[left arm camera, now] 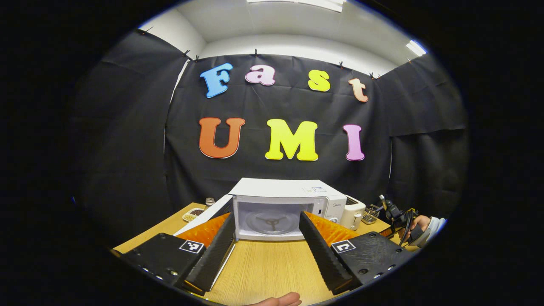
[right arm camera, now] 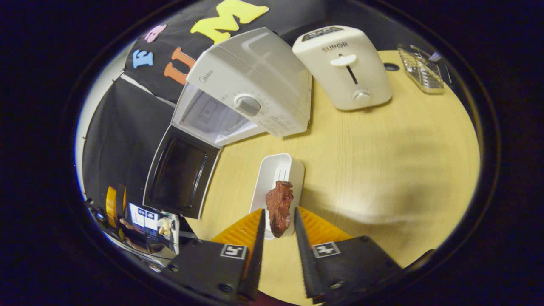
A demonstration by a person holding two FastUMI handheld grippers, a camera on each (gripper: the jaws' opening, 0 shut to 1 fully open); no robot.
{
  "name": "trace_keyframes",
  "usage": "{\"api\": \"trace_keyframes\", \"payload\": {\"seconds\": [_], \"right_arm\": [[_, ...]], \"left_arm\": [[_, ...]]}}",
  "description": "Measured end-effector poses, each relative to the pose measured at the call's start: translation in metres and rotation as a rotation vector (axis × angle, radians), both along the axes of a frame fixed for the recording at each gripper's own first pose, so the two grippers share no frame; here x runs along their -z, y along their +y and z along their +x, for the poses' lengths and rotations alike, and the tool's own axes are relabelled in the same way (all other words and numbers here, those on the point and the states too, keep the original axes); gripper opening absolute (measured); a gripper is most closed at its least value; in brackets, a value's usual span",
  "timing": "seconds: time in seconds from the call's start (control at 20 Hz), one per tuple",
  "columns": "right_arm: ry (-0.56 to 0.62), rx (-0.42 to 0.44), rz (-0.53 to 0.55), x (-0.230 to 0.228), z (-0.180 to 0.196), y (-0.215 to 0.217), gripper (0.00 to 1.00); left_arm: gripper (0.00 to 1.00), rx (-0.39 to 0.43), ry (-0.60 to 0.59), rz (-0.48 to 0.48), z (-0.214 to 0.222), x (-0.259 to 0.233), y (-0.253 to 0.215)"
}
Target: Open the microwave oven with the left hand, put the food in, and close the microwave oven.
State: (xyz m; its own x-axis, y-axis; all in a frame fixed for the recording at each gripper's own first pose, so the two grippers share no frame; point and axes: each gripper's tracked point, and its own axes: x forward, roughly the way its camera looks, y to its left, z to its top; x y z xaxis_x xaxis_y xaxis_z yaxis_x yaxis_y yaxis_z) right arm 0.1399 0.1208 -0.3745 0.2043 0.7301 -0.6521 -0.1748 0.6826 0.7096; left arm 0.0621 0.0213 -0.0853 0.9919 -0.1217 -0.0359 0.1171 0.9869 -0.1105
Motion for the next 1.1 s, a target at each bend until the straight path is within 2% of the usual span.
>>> {"api": "trace_keyframes", "payload": {"seconds": [0.05, 0.1, 0.35, 0.5, 0.65, 0.75, 0.85, 1.1], "right_arm": [[-0.025, -0.009, -0.015, -0.002, 0.001, 0.002, 0.08], [-0.065, -0.020, -0.037, -0.004, 0.001, 0.000, 0.14], [-0.224, -0.059, -0.132, -0.031, -0.018, 0.003, 0.13], [-0.360, -0.081, -0.243, -0.050, -0.028, 0.003, 0.13], [-0.459, -0.097, -0.332, -0.067, -0.044, 0.011, 0.13], [-0.509, -0.092, -0.351, -0.082, -0.055, 0.025, 0.13], [-0.565, -0.060, -0.369, -0.097, -0.060, 0.037, 0.13], [-0.715, 0.098, -0.396, -0.129, -0.051, 0.073, 0.13]], "left_arm": [[0.91, 0.000, -0.009, -0.001, -0.001, -0.002, 0.001], [0.90, 0.003, -0.016, 0.000, -0.004, -0.003, 0.002], [0.90, 0.017, -0.042, 0.023, -0.010, -0.005, 0.003], [0.90, 0.020, -0.047, 0.028, -0.016, -0.003, 0.008], [0.90, 0.000, -0.056, 0.034, -0.022, 0.000, 0.018], [0.90, -0.015, -0.058, 0.042, -0.026, 0.003, 0.026], [0.90, -0.027, -0.061, 0.044, -0.032, 0.005, 0.035], [0.90, -0.048, -0.056, 0.019, -0.044, 0.004, 0.058]]}}
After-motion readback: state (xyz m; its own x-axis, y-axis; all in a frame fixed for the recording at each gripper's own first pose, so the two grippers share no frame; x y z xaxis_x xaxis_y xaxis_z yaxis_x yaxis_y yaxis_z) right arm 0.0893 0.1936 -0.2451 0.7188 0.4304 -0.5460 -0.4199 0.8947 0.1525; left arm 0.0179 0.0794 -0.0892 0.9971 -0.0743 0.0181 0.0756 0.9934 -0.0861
